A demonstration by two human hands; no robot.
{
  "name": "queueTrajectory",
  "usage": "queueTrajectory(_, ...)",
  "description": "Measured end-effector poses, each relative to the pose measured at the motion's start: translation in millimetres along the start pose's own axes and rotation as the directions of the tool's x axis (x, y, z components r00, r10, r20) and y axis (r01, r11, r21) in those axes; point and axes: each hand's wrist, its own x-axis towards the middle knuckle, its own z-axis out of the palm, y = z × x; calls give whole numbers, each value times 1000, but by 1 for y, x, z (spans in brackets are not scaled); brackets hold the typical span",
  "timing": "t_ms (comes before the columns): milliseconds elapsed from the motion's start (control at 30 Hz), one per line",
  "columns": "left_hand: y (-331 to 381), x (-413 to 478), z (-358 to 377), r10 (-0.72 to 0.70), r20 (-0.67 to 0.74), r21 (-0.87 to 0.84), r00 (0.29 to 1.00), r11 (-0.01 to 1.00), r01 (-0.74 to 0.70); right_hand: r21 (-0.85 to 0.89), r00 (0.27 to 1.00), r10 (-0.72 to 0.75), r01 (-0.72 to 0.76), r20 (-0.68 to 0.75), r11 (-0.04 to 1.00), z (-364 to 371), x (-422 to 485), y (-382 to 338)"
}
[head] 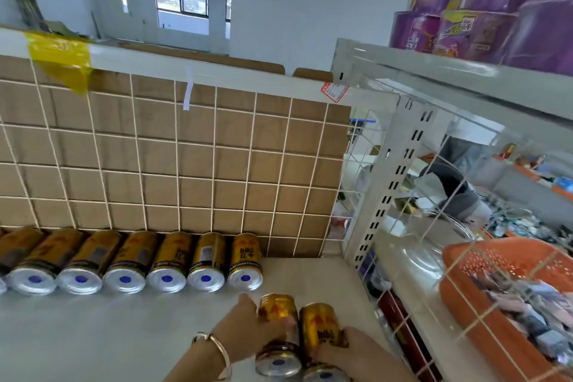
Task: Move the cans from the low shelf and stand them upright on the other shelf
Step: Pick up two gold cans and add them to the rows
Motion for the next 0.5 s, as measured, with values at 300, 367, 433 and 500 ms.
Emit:
queueTrajectory(300, -29, -29, -10, -84, 166, -460, 982, 875, 153, -101, 994, -109, 111, 27, 989, 32, -28, -28)
queueTrajectory(367, -45, -42, -19, -74, 161, -671, 984, 723, 164, -11, 996, -64, 64, 64, 998, 40, -29, -36)
queueTrajectory(433, -62, -54, -32, -92, 106, -762, 990, 633, 140, 39, 992, -56, 52, 116, 998, 49, -33, -54)
queueTrajectory(500, -71, -67, -45, -94, 66, -795, 993, 597, 110, 81, 984, -104, 92, 147, 992, 62, -35, -66)
